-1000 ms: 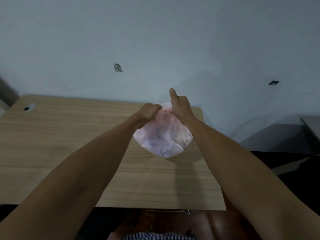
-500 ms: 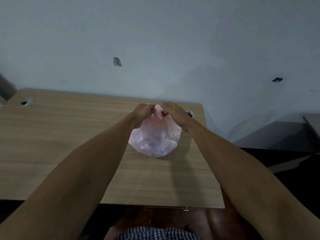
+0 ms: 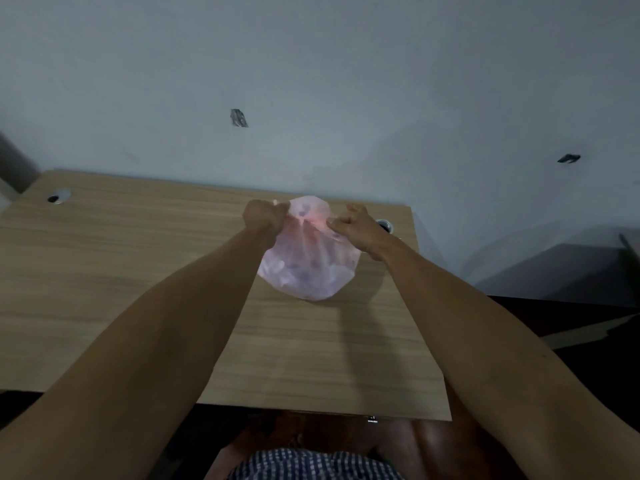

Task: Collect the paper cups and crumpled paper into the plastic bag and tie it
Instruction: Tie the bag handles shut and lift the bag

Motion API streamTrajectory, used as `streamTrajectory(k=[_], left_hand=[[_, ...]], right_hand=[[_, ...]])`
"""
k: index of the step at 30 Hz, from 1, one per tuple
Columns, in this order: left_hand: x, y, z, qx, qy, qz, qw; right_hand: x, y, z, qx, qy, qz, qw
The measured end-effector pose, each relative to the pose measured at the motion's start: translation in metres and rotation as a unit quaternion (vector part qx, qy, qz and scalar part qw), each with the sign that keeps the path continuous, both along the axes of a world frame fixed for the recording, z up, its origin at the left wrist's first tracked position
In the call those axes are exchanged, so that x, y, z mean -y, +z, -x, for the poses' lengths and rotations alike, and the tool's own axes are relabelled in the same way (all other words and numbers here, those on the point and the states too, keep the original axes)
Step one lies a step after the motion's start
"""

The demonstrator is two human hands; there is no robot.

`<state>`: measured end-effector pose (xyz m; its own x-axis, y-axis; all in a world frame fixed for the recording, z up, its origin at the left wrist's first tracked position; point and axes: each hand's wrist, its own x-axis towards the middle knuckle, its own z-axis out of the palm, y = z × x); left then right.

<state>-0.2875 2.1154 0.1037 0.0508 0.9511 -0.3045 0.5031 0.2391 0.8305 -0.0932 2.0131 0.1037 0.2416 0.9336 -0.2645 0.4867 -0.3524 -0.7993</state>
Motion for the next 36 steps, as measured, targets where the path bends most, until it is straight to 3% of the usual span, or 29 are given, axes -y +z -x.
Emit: streamTrajectory(k=[5, 10, 11, 13, 15, 18, 21, 23, 25, 29, 36], left_hand=[[-0.018, 0.001, 0.028, -0.049, 0.050, -0.025, 0.997], [-0.009, -0.014, 0.022, -0.140, 0.023, -0.096, 0.985], [-0.006, -0.016, 0.022, -0.159, 0.002, -0.114, 0.981], [-0.003, -0.016, 0.018, -0.177, -0.031, -0.138, 0.974], [0.003, -0.013, 0.008, -0.113, -0.033, -0.146, 0.982], [0.014, -0.005, -0.011, 0.071, 0.004, -0.119, 0.990], [0.022, 0.003, -0.027, 0.238, 0.015, -0.037, 0.970], [0.026, 0.007, -0.032, 0.303, 0.006, 0.002, 0.953], [0.030, 0.007, -0.034, 0.326, 0.009, 0.023, 0.945], [0.036, 0.000, -0.039, 0.432, -0.074, 0.081, 0.895], [0.048, -0.015, -0.043, 0.408, -0.109, 0.126, 0.898]], right_hand=[[0.007, -0.009, -0.033, 0.008, -0.018, 0.013, 1.000], [0.003, -0.007, -0.036, 0.155, 0.002, 0.019, 0.988], [0.003, -0.006, -0.035, 0.153, 0.001, 0.008, 0.988], [0.002, -0.005, -0.029, 0.052, -0.016, -0.016, 0.998], [-0.001, 0.000, -0.020, -0.056, -0.056, -0.037, 0.996], [-0.010, 0.007, -0.003, -0.158, -0.114, -0.061, 0.979], [-0.017, 0.009, 0.008, -0.290, -0.142, -0.079, 0.943], [-0.019, 0.009, 0.007, -0.342, -0.161, -0.084, 0.922], [-0.019, 0.005, 0.007, -0.360, -0.175, -0.086, 0.912], [-0.014, -0.004, 0.006, -0.290, -0.180, -0.087, 0.936], [-0.001, -0.014, 0.009, -0.250, -0.236, -0.075, 0.936]])
